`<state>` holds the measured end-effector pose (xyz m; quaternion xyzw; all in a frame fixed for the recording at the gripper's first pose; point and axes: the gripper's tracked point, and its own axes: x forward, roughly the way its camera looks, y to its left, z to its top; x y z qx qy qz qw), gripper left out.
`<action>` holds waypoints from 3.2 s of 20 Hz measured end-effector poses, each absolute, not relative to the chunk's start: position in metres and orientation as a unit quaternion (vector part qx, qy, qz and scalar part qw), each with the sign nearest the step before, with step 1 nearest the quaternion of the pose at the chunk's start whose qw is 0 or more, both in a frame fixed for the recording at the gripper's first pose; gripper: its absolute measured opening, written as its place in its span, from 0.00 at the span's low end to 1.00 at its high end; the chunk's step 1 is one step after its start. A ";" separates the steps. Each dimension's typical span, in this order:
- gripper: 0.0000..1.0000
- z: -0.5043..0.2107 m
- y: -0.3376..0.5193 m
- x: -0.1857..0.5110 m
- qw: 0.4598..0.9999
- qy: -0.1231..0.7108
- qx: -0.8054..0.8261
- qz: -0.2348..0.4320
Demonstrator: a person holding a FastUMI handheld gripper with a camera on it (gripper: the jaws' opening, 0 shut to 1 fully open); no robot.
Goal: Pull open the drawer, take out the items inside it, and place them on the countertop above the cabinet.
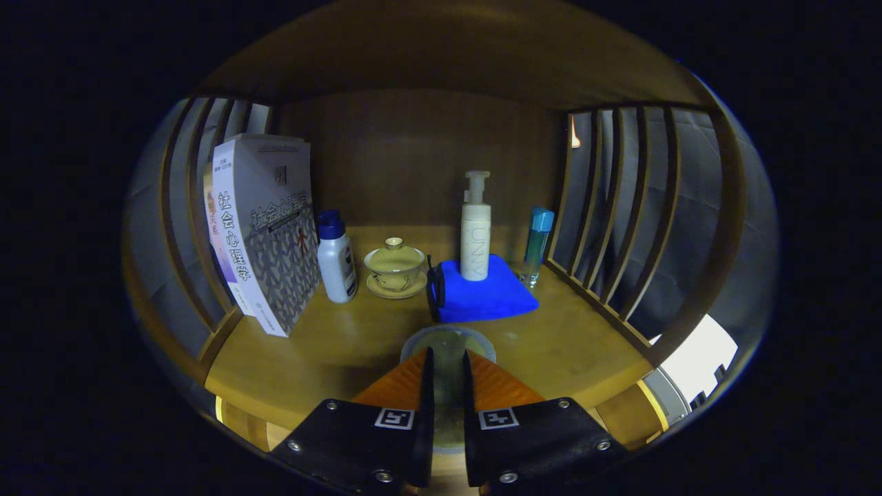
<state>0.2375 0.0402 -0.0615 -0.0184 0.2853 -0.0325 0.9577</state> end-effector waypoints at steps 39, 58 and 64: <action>0.95 -0.014 0.050 -0.006 0.996 0.077 -0.047 -0.027; 0.95 -0.127 0.050 -0.050 0.993 0.111 -0.027 -0.019; 0.95 -0.160 0.055 -0.046 0.988 0.146 -0.042 -0.005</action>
